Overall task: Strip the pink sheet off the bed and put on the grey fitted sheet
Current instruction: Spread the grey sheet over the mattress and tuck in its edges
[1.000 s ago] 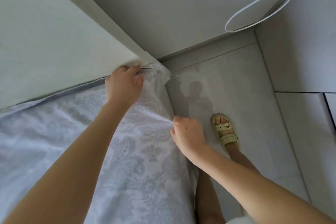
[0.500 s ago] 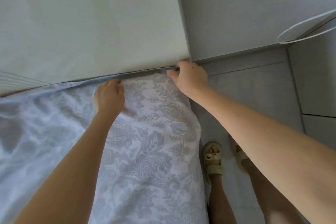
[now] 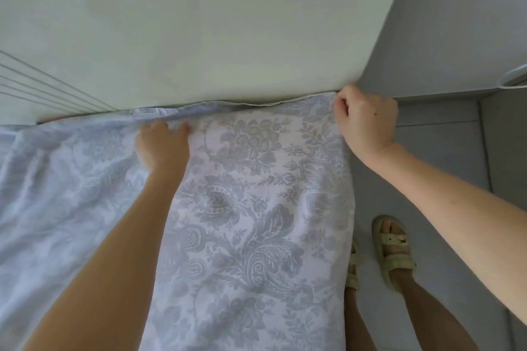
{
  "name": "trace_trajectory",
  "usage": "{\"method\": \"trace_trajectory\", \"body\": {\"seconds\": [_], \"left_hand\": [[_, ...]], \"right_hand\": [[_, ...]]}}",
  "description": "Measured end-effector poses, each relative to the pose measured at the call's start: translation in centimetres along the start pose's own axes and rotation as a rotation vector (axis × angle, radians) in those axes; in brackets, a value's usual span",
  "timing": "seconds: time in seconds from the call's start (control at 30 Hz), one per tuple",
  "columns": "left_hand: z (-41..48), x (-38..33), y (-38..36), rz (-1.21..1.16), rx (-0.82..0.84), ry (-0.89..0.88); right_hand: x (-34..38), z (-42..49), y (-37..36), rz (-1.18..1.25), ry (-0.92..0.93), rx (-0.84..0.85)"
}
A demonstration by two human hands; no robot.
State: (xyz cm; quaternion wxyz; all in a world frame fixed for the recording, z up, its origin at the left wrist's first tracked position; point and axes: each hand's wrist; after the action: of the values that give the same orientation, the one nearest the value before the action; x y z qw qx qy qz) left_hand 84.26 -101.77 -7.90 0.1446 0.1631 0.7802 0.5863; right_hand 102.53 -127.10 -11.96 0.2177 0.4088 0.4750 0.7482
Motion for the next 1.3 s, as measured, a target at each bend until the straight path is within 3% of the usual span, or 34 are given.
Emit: {"method": "trace_trajectory", "body": {"seconds": [0.1,0.3,0.37,0.5,0.57,0.7,0.83,0.9,1.0,1.07,1.1,1.17,1.23,1.3], "left_hand": [[2.0,1.9,0.7,-0.053,0.153,0.248],[4.0,3.6,1.0,-0.169,0.296,0.371],[4.4,3.3,1.2,-0.067,0.329,0.324],[5.3,3.3,0.8,-0.116,0.374,0.420],[5.8,4.1,0.4,-0.247,0.359,0.429],[6.5,5.4,1.0,-0.769,0.107,0.544],[7.0,5.1,2.2,-0.974,-0.110,0.418],[6.7,4.5,1.9,-0.957,-0.090,0.362],[6.7,3.6,0.6,-0.753,0.049,0.313],[6.1,2.2,0.3,-0.450,0.084,0.201],[5.7,1.4,0.2,-0.295,0.045,0.110],[4.3,0.2,0.2,-0.090,-0.065,-0.088],[3.1,0.2,-0.3,-0.058,-0.107,-0.268],[2.4,0.4,-1.0,-0.070,-0.045,-0.371]], "right_hand": [[0.3,-0.1,0.4,-0.027,-0.020,0.193],[2.3,-2.0,1.3,0.062,-0.293,0.598],[2.4,-2.6,1.3,0.161,-0.294,0.659],[2.7,-2.5,1.4,-0.033,-0.192,0.686],[2.9,-2.2,1.7,-0.125,-0.128,0.723],[2.9,-1.0,2.7,-0.244,-0.013,0.749],[1.9,-0.9,3.6,-0.136,-0.020,0.508],[1.5,-0.7,2.8,-0.127,-0.101,0.437],[1.7,-0.3,0.5,-0.205,-0.234,0.671],[2.1,-0.4,-0.3,-0.154,-0.290,0.732],[2.3,-0.6,-0.2,-0.151,-0.285,0.694],[2.6,-1.2,0.6,-0.092,-0.219,0.465],[3.4,-1.4,1.6,0.059,-0.091,0.245],[4.1,-1.1,1.2,0.108,0.052,0.227]]}}
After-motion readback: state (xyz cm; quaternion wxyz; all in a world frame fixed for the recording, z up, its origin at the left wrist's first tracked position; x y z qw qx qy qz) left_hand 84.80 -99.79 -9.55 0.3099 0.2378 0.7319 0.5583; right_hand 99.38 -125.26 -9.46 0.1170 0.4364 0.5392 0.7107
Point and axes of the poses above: each hand's wrist, its own z-axis towards the middle knuckle, its own y-axis out of the back of the hand, x = y × z, and after that the axes turned 7 degrees about x, right-handed
